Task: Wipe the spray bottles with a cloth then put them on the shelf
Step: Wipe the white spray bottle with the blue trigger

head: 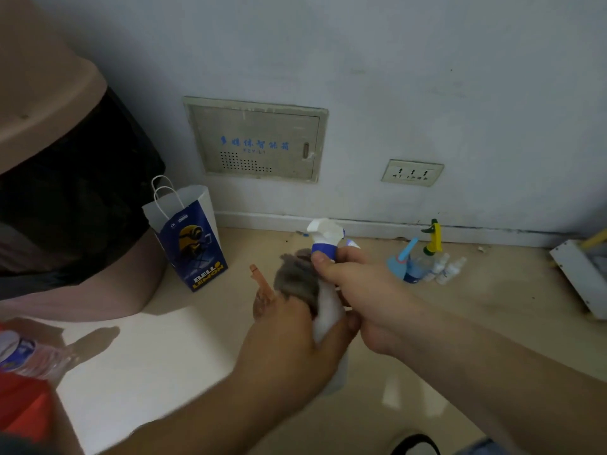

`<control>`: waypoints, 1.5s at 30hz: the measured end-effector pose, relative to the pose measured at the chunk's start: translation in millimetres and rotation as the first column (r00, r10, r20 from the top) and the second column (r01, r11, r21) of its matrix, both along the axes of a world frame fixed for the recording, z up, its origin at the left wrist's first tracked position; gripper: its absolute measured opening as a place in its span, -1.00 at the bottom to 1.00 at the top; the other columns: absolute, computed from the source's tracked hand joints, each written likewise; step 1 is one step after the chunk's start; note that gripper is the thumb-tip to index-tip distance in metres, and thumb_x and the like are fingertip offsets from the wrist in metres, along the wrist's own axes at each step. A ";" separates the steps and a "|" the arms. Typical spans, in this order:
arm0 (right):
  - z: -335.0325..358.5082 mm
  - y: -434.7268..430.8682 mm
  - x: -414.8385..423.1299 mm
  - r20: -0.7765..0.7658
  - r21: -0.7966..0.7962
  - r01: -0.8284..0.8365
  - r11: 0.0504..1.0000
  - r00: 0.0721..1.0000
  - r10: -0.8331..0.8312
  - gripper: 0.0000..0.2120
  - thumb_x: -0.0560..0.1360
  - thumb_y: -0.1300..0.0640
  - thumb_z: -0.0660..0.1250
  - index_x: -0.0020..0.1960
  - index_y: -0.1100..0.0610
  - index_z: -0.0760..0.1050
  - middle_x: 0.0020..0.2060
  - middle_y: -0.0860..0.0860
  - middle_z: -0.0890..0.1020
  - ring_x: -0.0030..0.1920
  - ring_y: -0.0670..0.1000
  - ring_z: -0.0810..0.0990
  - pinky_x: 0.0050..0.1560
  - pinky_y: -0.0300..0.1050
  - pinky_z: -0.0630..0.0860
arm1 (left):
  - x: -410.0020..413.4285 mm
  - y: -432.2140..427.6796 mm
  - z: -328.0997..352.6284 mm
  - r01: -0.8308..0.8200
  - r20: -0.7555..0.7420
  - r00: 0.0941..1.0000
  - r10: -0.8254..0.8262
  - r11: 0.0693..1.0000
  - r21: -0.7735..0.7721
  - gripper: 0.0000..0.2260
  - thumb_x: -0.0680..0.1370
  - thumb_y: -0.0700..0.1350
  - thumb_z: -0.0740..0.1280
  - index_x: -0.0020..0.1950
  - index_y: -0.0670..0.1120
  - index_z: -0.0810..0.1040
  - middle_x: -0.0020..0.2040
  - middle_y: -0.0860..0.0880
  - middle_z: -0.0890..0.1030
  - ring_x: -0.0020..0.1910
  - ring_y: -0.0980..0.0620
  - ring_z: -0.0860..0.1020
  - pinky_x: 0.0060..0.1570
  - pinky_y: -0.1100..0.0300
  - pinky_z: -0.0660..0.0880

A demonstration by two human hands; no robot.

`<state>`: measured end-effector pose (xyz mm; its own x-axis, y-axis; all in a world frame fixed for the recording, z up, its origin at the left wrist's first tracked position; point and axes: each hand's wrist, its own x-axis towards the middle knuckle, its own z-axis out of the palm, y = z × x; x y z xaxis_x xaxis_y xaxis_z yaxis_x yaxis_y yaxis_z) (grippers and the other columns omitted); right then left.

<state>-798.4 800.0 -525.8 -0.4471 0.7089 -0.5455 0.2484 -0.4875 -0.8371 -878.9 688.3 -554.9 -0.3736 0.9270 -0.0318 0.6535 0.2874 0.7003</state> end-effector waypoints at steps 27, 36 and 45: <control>5.1 23.7 6.4 0.038 0.002 0.088 0.996 0.995 -0.088 -0.84 0.62 0.12 0.41 0.20 0.09 0.61 -0.01 0.12 0.72 -0.10 0.14 0.67 -0.13 0.05 0.65 | -1.1 0.9 0.9 0.081 0.259 0.956 -0.139 0.971 0.223 -0.68 0.68 0.03 0.13 0.42 0.17 0.46 0.32 0.10 0.57 0.34 0.10 0.51 0.46 0.16 0.34; 2.4 28.0 10.3 0.051 0.091 -0.016 0.996 0.999 0.011 -0.78 0.62 0.24 0.36 0.22 0.08 0.64 -0.06 0.12 0.75 -0.14 0.12 0.71 -0.27 -0.07 0.67 | 6.0 -5.5 35.0 -0.081 0.516 0.856 -0.035 0.976 0.201 -0.79 0.70 0.08 0.16 0.19 0.18 0.58 -0.04 0.14 0.66 -0.07 0.15 0.62 -0.07 0.12 0.54; 14.7 25.9 23.5 0.251 0.535 -0.501 0.680 0.863 0.438 -0.74 0.60 0.11 0.43 0.25 -0.09 0.51 0.08 -0.06 0.69 0.10 0.10 0.66 0.27 0.23 0.57 | -48.8 13.3 50.8 -0.412 0.886 0.325 0.331 0.893 -0.182 -0.83 0.63 0.07 0.34 0.18 0.14 0.65 0.03 0.01 0.75 0.10 -0.10 0.69 0.23 -0.15 0.56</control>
